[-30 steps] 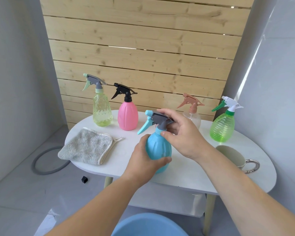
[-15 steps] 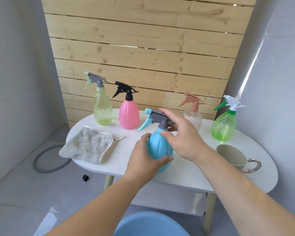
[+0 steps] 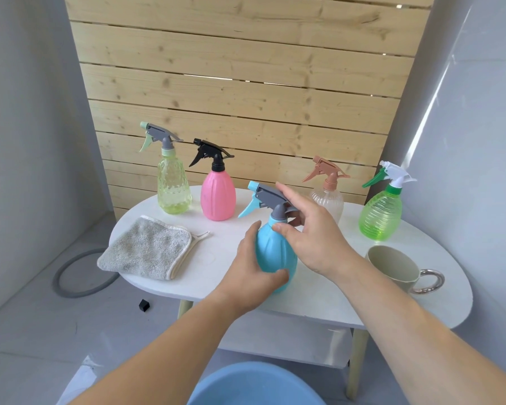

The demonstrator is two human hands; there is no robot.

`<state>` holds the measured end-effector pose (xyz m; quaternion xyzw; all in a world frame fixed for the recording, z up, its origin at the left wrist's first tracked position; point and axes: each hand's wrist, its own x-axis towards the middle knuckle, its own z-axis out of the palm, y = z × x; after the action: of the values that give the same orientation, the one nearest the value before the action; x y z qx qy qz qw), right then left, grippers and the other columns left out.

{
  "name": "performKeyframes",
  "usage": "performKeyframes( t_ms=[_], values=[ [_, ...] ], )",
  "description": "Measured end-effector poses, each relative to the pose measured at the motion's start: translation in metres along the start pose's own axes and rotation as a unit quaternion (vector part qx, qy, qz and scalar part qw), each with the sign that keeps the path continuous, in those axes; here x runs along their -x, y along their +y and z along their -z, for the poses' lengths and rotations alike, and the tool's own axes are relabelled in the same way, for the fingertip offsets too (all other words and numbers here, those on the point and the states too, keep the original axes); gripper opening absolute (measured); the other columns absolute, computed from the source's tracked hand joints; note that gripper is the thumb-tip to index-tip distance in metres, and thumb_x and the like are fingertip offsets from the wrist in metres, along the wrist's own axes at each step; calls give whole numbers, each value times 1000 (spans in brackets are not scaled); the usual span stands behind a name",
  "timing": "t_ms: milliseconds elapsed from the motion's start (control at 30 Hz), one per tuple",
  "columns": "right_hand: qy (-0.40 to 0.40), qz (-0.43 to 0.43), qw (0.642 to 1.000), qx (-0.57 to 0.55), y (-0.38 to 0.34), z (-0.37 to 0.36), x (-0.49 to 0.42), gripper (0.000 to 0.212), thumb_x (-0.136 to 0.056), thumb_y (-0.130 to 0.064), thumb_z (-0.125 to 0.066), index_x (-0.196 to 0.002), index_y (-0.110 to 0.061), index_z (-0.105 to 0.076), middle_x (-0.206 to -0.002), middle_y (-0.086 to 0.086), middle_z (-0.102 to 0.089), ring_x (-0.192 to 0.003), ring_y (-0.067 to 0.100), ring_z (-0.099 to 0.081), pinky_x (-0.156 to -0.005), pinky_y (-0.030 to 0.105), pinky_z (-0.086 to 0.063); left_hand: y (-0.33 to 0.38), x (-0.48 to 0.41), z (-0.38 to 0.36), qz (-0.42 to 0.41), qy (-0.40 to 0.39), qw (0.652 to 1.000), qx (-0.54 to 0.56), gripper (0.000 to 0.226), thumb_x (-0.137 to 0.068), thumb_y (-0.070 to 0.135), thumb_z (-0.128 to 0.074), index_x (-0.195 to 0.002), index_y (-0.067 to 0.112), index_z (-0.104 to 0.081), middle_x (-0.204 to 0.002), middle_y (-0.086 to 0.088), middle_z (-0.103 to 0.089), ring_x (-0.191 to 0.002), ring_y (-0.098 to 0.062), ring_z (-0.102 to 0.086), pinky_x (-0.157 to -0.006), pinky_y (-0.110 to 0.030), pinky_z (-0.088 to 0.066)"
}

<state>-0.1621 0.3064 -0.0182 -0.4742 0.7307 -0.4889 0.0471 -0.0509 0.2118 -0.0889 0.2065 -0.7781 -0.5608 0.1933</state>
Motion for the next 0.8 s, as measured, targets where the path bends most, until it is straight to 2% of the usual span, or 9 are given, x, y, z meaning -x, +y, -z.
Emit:
performKeyframes(
  t_ms=[67,167,267,367,500,600,667,733,800],
  values=[
    [-5,-1,1000,-6,1,1,1,69,-90,-5,-67,-148,-35,-40,-107,-19,-58,-90,7,-59,-93,21,-48,-2,-1,2,-5,8,1000,-8,100,-61,43,-75,-151,35,-31,-142,5,-52,-128,-11,-54,-102,-37,-53],
    [-5,-2,1000,2,3,3,1,68,-91,-7,-66,-147,-35,-40,-103,-22,-58,-89,5,-59,-94,20,-47,-2,-1,0,1,62,997,-46,95,-56,55,-88,-137,38,-40,-130,8,-53,-123,-12,-52,-98,-40,-54],
    [-7,-6,1000,-13,3,4,1,67,-92,-5,-65,-147,-35,-42,-99,-19,-59,-88,7,-60,-91,18,-48,0,1,-3,-13,67,995,-68,103,-67,46,-90,-149,36,-29,-136,9,-41,-130,-12,-40,-106,-36,-45],
    [-8,-15,999,-40,5,4,0,67,-91,-3,-65,-146,-34,-42,-96,-18,-58,-85,6,-58,-88,14,-46,-1,0,-3,-16,16,999,-41,105,-76,28,-82,-159,34,-18,-147,12,-38,-134,-6,-40,-101,-22,-41],
    [3,-23,999,-37,8,4,0,68,-92,-5,-66,-148,-34,-41,-98,-21,-59,-90,5,-60,-98,20,-46,1,-1,-7,5,76,994,-82,112,-51,61,-86,-146,35,-32,-130,8,-52,-124,-16,-52,-101,-42,-52],
    [9,-25,998,-53,10,5,1,69,-91,-3,-66,-147,-33,-41,-98,-16,-61,-88,4,-59,-98,21,-47,2,0,-10,-8,62,995,-80,102,-65,50,-85,-150,35,-29,-132,7,-44,-128,-14,-43,-107,-39,-46],
    [10,-27,997,-68,11,6,0,69,-91,-2,-65,-147,-33,-41,-100,-10,-62,-91,9,-61,-98,23,-48,1,-1,-8,-19,26,999,-42,84,-73,32,-79,-143,38,-33,-130,7,-50,-121,-13,-52,-96,-29,-53],
    [12,-28,997,-73,13,6,0,69,-90,-1,-65,-146,-34,-42,-100,-9,-62,-92,11,-60,-97,24,-48,1,-3,-6,-17,10,1000,-20,77,-78,19,-81,-136,39,-35,-121,6,-58,-106,-7,-61,-74,-15,-54],
    [20,-29,997,-74,14,6,0,69,-90,-1,-65,-145,-35,-43,-99,-9,-63,-91,10,-60,-97,23,-48,2,-5,-7,-15,31,999,-16,80,-74,25,-89,-132,38,-35,-119,9,-58,-105,-5,-60,-73,-18,-54]
  ],
)
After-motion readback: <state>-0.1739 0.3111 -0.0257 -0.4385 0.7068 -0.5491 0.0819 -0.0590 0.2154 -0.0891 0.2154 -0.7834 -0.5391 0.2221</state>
